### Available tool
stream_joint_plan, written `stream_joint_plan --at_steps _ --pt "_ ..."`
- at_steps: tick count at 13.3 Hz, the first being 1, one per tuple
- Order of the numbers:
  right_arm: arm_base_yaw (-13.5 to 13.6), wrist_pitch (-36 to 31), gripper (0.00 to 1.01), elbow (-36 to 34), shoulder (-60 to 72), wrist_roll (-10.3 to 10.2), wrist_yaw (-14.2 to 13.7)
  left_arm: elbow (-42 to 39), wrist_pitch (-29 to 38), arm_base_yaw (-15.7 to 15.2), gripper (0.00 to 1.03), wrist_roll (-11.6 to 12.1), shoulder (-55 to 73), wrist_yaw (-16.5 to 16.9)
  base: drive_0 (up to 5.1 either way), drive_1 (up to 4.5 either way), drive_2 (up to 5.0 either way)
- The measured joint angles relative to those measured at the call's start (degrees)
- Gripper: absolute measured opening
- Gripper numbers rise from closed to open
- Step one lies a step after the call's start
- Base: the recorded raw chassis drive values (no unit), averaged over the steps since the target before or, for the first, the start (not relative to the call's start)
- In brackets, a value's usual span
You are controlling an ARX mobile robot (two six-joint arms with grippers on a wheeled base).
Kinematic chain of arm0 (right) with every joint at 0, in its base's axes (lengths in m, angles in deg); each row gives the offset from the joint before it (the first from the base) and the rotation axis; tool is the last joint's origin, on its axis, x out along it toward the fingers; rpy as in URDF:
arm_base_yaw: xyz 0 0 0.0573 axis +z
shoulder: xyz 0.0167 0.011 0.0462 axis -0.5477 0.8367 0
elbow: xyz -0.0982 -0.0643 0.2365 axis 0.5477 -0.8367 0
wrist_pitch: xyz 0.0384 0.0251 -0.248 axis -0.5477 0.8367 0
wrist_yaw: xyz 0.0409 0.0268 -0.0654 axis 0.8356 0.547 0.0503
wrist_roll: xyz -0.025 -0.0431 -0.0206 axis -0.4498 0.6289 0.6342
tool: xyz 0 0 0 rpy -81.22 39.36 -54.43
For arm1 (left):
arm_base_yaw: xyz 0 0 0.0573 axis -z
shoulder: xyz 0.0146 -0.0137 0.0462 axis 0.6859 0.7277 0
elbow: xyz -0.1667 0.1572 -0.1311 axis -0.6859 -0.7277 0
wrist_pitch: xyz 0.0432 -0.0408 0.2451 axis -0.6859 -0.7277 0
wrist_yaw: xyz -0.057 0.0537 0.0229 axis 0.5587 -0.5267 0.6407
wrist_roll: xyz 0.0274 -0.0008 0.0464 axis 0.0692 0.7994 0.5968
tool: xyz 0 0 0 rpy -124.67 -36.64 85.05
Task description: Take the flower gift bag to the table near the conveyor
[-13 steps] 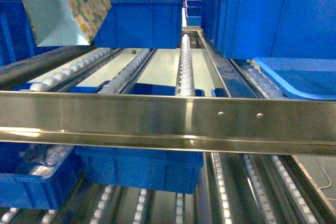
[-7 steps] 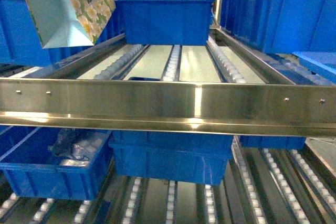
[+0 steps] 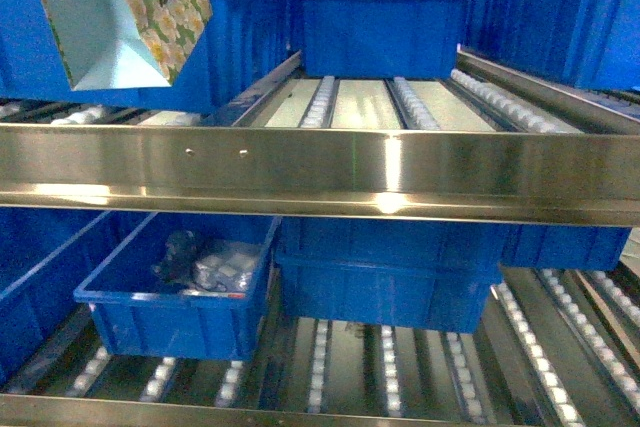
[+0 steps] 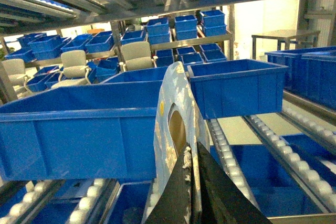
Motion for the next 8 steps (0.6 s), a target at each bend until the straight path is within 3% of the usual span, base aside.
stream_joint_plan --at_steps 8 --pt "0.00 0.04 0.03 0.00 0.09 0.00 0.02 0.00 -0.04 0.09 0.02 0.02 0.00 0.07 -4.7 0.96 3.8"
